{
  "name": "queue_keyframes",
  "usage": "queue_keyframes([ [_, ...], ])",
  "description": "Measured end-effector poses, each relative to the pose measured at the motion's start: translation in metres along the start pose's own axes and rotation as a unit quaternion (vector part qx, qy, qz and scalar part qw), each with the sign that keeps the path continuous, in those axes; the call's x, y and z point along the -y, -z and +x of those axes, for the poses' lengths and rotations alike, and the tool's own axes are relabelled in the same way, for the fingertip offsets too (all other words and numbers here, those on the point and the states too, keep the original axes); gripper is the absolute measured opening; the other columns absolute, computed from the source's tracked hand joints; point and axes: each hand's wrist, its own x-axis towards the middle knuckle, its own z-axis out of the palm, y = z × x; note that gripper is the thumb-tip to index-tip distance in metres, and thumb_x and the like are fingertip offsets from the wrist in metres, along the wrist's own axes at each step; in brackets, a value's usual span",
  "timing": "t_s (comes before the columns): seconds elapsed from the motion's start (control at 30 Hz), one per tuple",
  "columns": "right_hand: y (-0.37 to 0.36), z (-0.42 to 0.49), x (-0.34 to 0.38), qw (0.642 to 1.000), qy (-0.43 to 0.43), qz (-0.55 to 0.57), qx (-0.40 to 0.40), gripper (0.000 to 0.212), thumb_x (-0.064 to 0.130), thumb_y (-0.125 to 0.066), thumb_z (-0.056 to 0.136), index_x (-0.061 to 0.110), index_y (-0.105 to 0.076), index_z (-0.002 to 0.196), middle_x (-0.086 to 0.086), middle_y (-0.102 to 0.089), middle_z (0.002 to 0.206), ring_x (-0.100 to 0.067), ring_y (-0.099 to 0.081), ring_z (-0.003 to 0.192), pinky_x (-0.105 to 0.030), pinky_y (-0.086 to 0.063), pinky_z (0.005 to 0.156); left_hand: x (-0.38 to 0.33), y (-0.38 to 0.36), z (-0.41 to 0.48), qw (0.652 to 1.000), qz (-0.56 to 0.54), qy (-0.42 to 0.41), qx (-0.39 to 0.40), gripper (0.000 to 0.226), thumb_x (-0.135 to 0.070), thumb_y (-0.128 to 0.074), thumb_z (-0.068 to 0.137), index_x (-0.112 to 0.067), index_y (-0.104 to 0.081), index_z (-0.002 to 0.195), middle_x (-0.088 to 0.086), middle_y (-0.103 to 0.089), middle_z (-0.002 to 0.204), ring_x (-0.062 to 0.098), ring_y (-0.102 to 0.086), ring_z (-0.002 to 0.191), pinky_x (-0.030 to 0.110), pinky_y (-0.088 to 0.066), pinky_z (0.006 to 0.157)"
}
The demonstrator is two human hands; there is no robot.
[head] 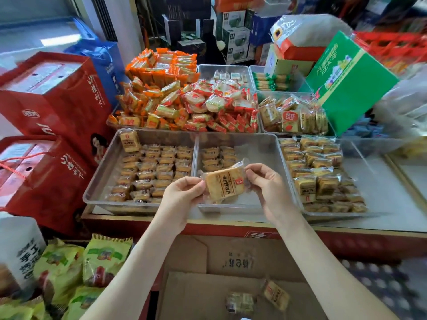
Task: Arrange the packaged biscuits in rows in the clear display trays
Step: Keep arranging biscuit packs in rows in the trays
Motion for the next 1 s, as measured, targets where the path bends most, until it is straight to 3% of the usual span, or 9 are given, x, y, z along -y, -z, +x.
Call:
queue_keyframes([
  [0.13,-0.002,-0.001,0.001,0.995,0.075,-0.065,-0.011,0.025,-0.002,-0.052,0.095,0.014,-0.063,0.079,0.008,-0.062,0.071,0.001,-0.053,0.064,-0.008,-0.041,0.055,-0.004,0.002,0.000,0.997,0.028,-0.061,-0.023,0.010,0.001,-0.064,0.089,-0.006,-0.063,0.081,0.003,-0.068,0.070,0.006,-0.061,0.057,0.015,-0.049,0.054],
  [0.23,-0.002,-0.001,0.000,0.979,0.158,-0.128,-0.007,0.027,-0.003,-0.052,0.096,0.015,-0.062,0.078,0.009,-0.057,0.060,-0.007,-0.050,0.054,-0.017,-0.041,0.050,-0.006,0.002,0.002,0.995,0.049,-0.080,-0.029,0.005,-0.006,-0.065,0.091,-0.007,-0.066,0.086,0.002,-0.071,0.077,0.006,-0.066,0.066,0.016,-0.053,0.060],
  [0.37,0.001,0.004,-0.003,0.931,0.312,-0.189,0.020,0.023,0.002,-0.049,0.098,0.018,-0.060,0.085,0.003,-0.068,0.098,-0.012,-0.066,0.091,-0.024,-0.056,0.074,-0.012,-0.001,0.002,0.997,-0.043,0.032,0.048,0.037,-0.040,-0.048,0.096,-0.011,-0.069,0.103,0.005,-0.076,0.091,0.020,-0.070,0.084,0.026,-0.060,0.076],
  [0.47,0.008,0.010,-0.012,0.850,0.436,-0.285,0.073,0.010,0.019,-0.045,0.100,0.019,-0.056,0.099,0.006,-0.060,0.117,-0.012,-0.059,0.113,-0.015,-0.048,0.093,-0.014,-0.002,0.005,0.993,-0.070,0.044,0.085,0.044,-0.034,-0.063,0.082,-0.012,-0.063,0.119,0.015,-0.072,0.108,0.028,-0.069,0.094,0.030,-0.060,0.081],
  [0.57,0.019,0.019,-0.025,0.768,0.490,-0.392,0.127,0.018,0.020,-0.046,0.100,0.018,-0.049,0.117,0.001,-0.048,0.132,-0.022,-0.054,0.116,-0.018,-0.042,0.102,-0.011,0.001,0.011,0.994,-0.067,0.007,0.085,0.039,-0.012,-0.070,0.076,-0.015,-0.063,0.114,0.015,-0.069,0.113,0.026,-0.067,0.100,0.025,-0.059,0.075],
  [0.67,0.023,0.028,-0.035,0.633,0.555,-0.535,0.076,0.045,0.020,-0.049,0.093,0.025,-0.038,0.136,0.000,-0.037,0.139,-0.023,-0.042,0.115,-0.029,-0.028,0.099,-0.008,0.006,0.017,0.990,-0.063,-0.025,0.121,0.037,-0.003,-0.067,0.076,-0.013,-0.064,0.111,0.009,-0.071,0.105,0.019,-0.069,0.092,0.023,-0.057,0.073],
  [0.83,0.025,0.039,-0.040,0.485,0.640,-0.595,-0.044,0.033,0.021,-0.058,0.096,0.032,-0.049,0.125,0.013,-0.045,0.132,-0.014,-0.042,0.115,-0.037,-0.018,0.103,0.004,0.012,0.028,0.988,-0.051,-0.023,0.146,0.041,-0.003,-0.067,0.076,-0.013,-0.063,0.115,0.008,-0.070,0.103,0.017,-0.068,0.088,0.027,-0.058,0.083],
  [0.93,0.028,0.054,-0.043,0.491,0.641,-0.590,-0.017,0.028,0.022,-0.059,0.096,0.027,-0.053,0.123,0.011,-0.054,0.125,-0.014,-0.047,0.119,-0.038,-0.023,0.104,0.011,0.016,0.030,0.987,-0.026,-0.006,0.157,0.046,-0.012,-0.067,0.080,-0.019,-0.060,0.125,0.005,-0.069,0.119,0.019,-0.068,0.103,0.029,-0.055,0.092],
  [1.0,0.033,0.067,-0.043,0.585,0.594,-0.548,0.069,0.025,0.024,-0.060,0.094,0.019,-0.057,0.118,0.002,-0.064,0.115,-0.017,-0.055,0.110,-0.035,-0.035,0.098,0.017,0.021,0.034,0.988,0.071,-0.029,0.136,0.046,-0.025,-0.065,0.086,-0.030,-0.055,0.131,-0.004,-0.064,0.128,0.012,-0.063,0.114,0.025,-0.052,0.094],
])
